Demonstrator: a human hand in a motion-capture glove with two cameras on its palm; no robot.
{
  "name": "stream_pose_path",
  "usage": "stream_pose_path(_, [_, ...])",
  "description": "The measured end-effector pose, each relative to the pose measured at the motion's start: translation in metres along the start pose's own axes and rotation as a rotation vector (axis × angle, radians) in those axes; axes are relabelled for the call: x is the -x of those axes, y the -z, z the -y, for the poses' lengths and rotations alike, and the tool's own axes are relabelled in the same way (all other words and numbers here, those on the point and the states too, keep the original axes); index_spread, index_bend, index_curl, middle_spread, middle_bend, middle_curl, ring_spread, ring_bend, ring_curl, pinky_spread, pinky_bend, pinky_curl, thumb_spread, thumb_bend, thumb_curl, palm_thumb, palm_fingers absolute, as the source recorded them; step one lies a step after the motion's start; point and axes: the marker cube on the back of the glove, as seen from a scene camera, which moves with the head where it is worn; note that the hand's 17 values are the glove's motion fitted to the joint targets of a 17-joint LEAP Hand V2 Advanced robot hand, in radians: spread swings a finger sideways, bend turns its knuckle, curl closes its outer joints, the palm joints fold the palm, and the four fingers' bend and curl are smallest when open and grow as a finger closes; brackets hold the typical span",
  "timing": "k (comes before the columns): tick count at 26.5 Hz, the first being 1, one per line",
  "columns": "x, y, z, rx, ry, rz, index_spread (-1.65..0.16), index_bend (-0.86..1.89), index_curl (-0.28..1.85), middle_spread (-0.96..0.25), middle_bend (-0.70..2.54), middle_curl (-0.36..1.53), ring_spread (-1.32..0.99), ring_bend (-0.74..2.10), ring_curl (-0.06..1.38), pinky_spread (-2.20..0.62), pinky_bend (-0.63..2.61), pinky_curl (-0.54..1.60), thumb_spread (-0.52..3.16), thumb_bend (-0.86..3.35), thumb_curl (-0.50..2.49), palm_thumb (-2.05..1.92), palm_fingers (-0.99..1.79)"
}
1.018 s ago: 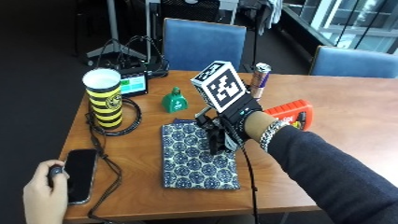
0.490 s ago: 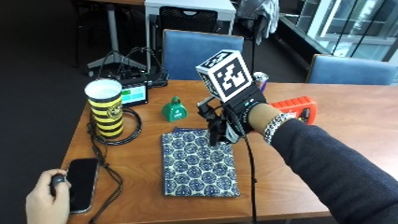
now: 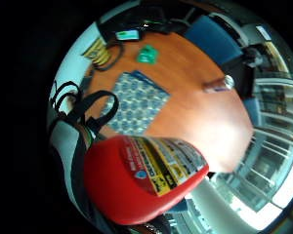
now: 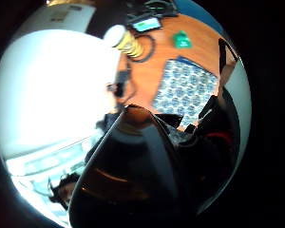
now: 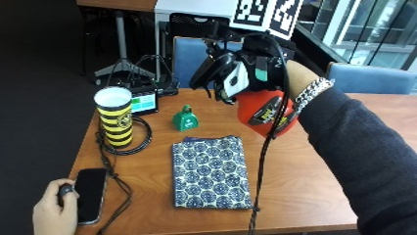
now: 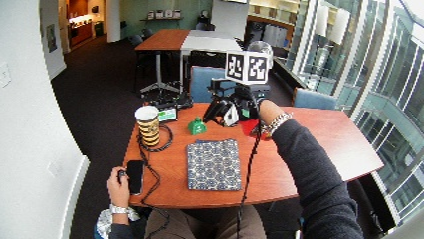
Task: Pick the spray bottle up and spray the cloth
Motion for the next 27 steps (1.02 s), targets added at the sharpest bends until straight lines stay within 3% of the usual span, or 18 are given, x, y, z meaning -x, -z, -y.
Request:
stream_pose_path(7, [0.049,0.036,-0.015,-0.049,0.263,0.432,-0.32,0.20,0.58,-0.23,0.55,0.51,-0.25,0.58,0.46,-0.34,0.40,0.39,0.20,-0.03,0.78,0.97,1.34])
stream_pose_path(12, [0.092,0.041,-0.010,-0.184,0.407,0.741,-0.32,0.20,0.59,-0.23,0.55,0.51,-0.24,0.58,0.46,-0.33,0.40,0.39,0.21,-0.03,0.78,0.97,1.34])
stream_pose_path(18, [0.129,-0.009,0.028,-0.403,0.398,1.120,-0.32,0.20,0.59,-0.23,0.55,0.51,-0.23,0.59,0.47,-0.31,0.38,0.38,0.22,-0.03,0.78,0.98,1.33])
stream_pose_path(27, [0.146,-0.091,0.040,-0.402,0.304,1.054,-0.32,0.19,0.59,-0.22,0.56,0.51,-0.23,0.58,0.47,-0.31,0.38,0.38,0.22,-0.03,0.79,0.98,1.33])
